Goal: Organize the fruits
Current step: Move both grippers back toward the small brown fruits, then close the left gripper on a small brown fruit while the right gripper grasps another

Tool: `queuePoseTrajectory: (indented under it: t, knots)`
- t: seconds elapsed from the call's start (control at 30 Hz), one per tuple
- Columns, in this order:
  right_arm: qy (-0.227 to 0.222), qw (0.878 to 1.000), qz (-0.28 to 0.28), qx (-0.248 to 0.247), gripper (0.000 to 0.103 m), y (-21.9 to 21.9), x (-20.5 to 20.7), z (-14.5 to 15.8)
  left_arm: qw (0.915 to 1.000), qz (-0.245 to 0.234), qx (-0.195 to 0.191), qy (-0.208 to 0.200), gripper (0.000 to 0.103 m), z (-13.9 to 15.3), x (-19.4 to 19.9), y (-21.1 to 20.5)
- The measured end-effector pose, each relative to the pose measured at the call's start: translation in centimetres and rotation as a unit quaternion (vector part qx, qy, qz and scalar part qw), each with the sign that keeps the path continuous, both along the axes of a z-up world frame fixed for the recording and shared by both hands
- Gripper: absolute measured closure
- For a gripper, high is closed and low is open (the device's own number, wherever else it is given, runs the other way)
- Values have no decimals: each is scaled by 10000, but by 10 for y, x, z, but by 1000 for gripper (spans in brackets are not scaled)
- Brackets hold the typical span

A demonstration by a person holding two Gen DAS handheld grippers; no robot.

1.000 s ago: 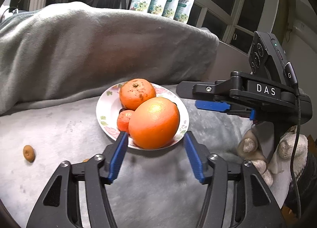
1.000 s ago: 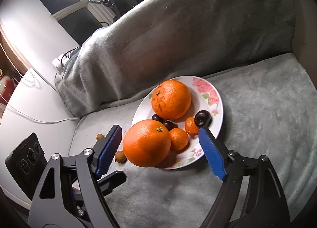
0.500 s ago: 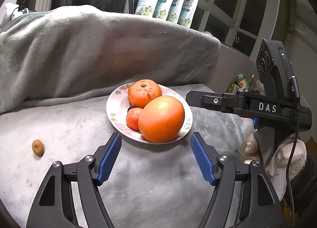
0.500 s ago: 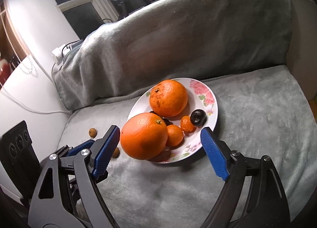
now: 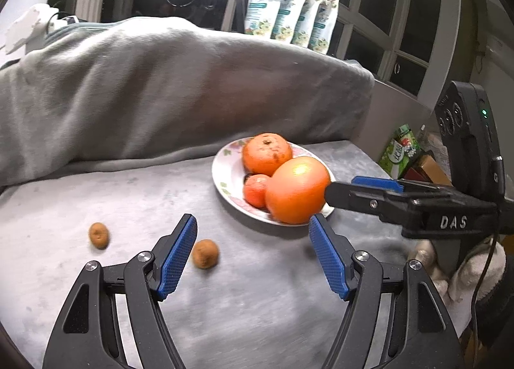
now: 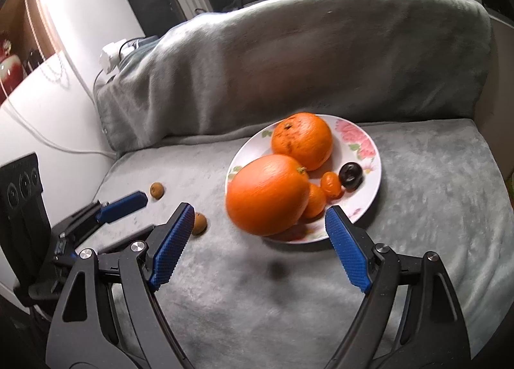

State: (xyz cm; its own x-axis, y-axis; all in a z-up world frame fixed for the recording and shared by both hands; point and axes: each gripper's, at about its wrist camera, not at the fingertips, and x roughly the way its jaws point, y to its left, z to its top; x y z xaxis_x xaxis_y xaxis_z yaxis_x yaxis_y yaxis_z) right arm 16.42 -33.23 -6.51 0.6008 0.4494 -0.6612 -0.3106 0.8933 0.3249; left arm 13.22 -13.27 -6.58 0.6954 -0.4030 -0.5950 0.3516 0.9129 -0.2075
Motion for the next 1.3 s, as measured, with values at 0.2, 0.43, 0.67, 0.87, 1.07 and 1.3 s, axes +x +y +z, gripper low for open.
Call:
queuePoseTrajectory:
  t: [0.2,0.43,0.67,0.87,1.07,1.3]
  knots:
    - [-151,9995,195,-177,17,18,-8,1,9999,151,45,-36,31,1,-3,16]
    - [-360,9983,328,-325,17,35,-13,3,9993,338,83,-105,31,2,-7,33]
    - [-390,9965,586,-442,17,54,-20,0,9986,493,127,-140,31,-1,-7,54]
    - [-370,9940,894,-505,17,73,-25,-5,9970,774,79,0,31,-10,-4,86]
    - [-277,9911,1161,-581,17,92,-24,-14,9948,1002,-17,178,31,-20,1,112]
    - [-145,9877,1372,-734,24,110,-19,-29,9929,1088,-224,423,37,-34,12,128]
